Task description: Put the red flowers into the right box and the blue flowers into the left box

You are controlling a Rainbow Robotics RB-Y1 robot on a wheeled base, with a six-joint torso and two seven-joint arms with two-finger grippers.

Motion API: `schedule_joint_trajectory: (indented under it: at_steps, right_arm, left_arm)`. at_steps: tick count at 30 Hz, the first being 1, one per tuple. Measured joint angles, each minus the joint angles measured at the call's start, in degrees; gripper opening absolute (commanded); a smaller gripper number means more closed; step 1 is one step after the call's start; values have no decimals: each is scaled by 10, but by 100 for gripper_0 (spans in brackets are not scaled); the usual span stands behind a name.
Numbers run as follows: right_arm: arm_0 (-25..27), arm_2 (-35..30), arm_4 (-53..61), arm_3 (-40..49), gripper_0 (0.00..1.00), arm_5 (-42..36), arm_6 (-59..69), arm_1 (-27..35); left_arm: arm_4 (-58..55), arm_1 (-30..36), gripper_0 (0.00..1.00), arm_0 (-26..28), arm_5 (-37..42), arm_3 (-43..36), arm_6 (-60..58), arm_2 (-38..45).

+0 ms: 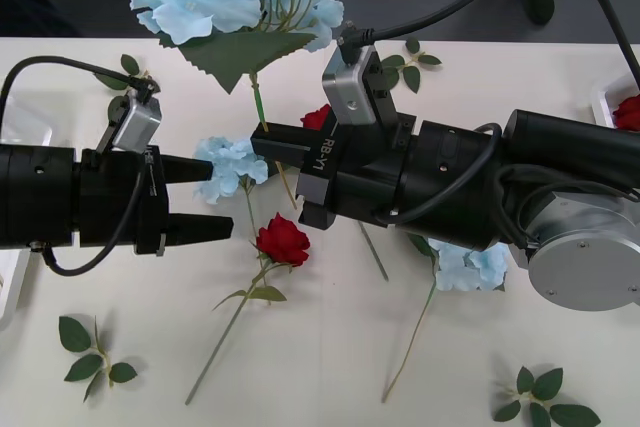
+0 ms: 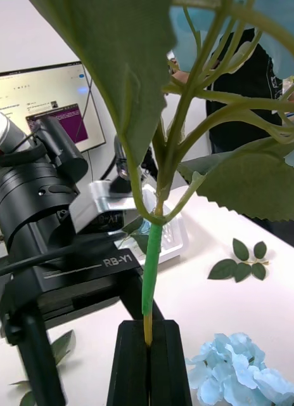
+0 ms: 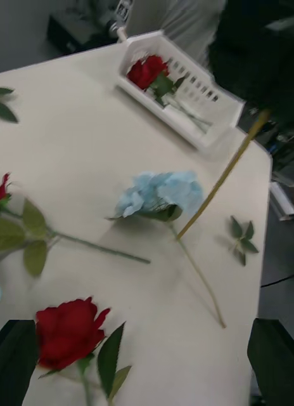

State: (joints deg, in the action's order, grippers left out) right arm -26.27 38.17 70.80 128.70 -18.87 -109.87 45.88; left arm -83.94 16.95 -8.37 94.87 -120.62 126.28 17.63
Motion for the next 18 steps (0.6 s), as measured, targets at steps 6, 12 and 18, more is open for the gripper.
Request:
schedule_joint_trajectory:
  at_steps: [6, 12, 18]
  right_arm:
    - [0, 0, 0, 0, 0, 0, 0, 0]
    - [0, 0, 0, 0, 0, 0, 0, 0]
    - [0, 0, 0, 0, 0, 0, 0, 0]
  left_arm:
    - [-56, -44, 97, 0, 0, 54, 117, 20]
    - [-79, -46, 97, 0, 0, 59, 150, 17]
    - [-95, -47, 97, 0, 0, 75, 203, 12]
